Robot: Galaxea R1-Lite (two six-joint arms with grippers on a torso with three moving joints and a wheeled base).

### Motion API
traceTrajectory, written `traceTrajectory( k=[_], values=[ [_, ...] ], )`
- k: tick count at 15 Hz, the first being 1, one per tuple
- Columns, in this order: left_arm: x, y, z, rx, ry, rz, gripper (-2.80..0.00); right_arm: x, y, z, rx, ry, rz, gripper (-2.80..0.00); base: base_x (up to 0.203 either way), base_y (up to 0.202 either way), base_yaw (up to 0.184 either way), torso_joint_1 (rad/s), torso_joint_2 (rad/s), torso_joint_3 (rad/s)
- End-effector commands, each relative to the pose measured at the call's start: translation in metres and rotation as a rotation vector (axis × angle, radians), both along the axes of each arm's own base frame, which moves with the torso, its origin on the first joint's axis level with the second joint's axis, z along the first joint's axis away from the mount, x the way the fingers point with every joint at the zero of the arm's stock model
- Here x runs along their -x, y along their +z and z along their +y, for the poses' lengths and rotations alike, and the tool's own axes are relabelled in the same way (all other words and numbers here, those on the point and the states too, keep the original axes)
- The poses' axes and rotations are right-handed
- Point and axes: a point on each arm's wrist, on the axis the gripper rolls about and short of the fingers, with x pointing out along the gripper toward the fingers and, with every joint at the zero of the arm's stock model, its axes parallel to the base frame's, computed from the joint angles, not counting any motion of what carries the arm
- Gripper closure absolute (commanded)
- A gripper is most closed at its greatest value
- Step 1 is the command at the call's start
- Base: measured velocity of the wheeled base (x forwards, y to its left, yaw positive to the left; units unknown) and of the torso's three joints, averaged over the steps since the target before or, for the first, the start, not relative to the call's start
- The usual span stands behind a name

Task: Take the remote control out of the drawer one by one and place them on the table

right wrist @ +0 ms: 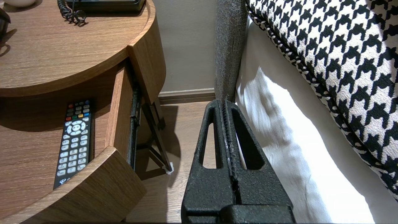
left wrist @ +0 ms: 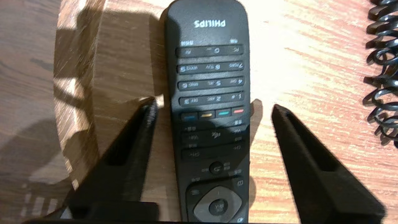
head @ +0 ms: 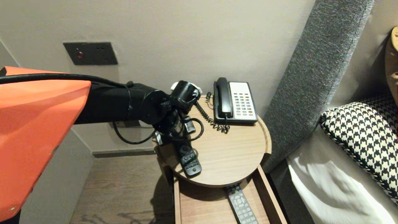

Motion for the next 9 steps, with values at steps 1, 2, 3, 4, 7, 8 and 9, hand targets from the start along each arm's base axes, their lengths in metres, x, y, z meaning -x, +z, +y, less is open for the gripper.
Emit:
traceTrajectory(
  k=[1, 2, 3, 4, 7, 8, 9],
  values=[
    [0.006, 0.011, 0.001, 0.017, -0.003, -0.019, -2.8, -0.003, -0.011, 0.0, 0.0, 0.001, 0.04, 0.0, 0.0, 0.0, 0.0, 0.0, 0.0, 0.0],
    [0.011, 0.021, 0.004, 0.031, -0.006, -0.035, -2.8, -0.003, -0.011, 0.0, 0.0, -0.001, 0.04, 0.0, 0.0, 0.0, 0.0, 0.0, 0.0, 0.0],
    [0.016, 0.03, 0.007, 0.042, -0.012, -0.046, -2.8, -0.003, -0.011, 0.0, 0.0, -0.001, 0.04, 0.0, 0.0, 0.0, 0.0, 0.0, 0.0, 0.0],
    [0.023, 0.041, 0.012, 0.052, -0.021, -0.049, -2.8, -0.003, -0.011, 0.0, 0.0, 0.001, 0.04, 0.0, 0.0, 0.0, 0.0, 0.0, 0.0, 0.0],
    [0.052, 0.07, 0.028, 0.129, -0.108, 0.023, -2.8, -0.003, -0.011, 0.0, 0.0, 0.0, 0.04, 0.0, 0.0, 0.0, 0.0, 0.0, 0.0, 0.0],
    [0.062, 0.075, 0.033, 0.147, -0.134, 0.046, -2.8, -0.003, -0.011, 0.0, 0.0, 0.001, 0.04, 0.0, 0.0, 0.0, 0.0, 0.0, 0.0, 0.0],
    [0.069, 0.076, 0.036, 0.15, -0.154, 0.069, -1.32, -0.003, -0.011, 0.0, 0.0, 0.001, 0.04, 0.0, 0.0, 0.0, 0.0, 0.0, 0.0, 0.0]
  ],
)
